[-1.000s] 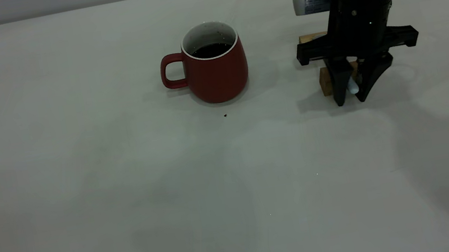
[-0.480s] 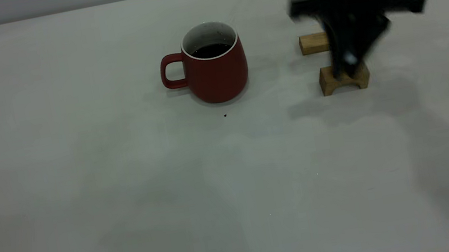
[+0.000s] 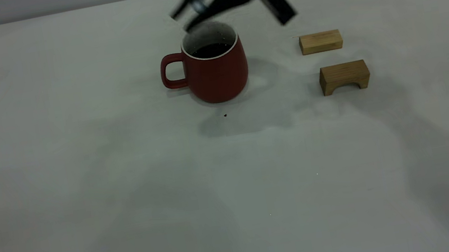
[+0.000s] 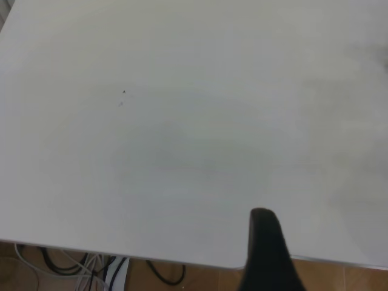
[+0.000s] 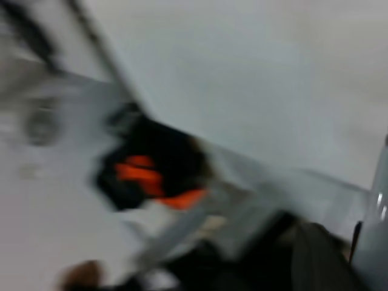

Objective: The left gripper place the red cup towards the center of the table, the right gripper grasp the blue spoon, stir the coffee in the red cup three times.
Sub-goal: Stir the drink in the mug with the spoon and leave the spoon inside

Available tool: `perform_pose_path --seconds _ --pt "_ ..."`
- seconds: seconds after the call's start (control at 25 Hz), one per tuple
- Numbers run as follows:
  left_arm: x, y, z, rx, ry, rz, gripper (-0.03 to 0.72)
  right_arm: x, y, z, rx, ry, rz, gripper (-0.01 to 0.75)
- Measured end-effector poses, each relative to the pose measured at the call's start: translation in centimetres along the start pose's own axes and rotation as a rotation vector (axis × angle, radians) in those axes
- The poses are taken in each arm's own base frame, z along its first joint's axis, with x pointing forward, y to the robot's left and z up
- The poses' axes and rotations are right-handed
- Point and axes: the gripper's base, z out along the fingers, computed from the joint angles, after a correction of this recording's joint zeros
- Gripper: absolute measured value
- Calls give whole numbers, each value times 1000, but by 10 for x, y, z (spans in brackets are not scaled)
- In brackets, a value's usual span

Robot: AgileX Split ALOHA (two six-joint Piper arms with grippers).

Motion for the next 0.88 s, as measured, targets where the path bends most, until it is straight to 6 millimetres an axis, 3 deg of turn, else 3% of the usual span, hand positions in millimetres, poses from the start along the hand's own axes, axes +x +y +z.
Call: perform_pose_path --seconds 0.24,0.48,0.68,0.88 --pt "0 0 0 0 0 0 551 -9 9 6 -213 -18 353 129" --pt "0 0 0 0 0 0 551 -6 23 2 -352 123 827 129" --pt "0 0 0 0 0 0 551 -9 24 3 -355 162 967 129" --pt "0 0 0 0 0 1 551 -38 15 12 -379 159 966 129"
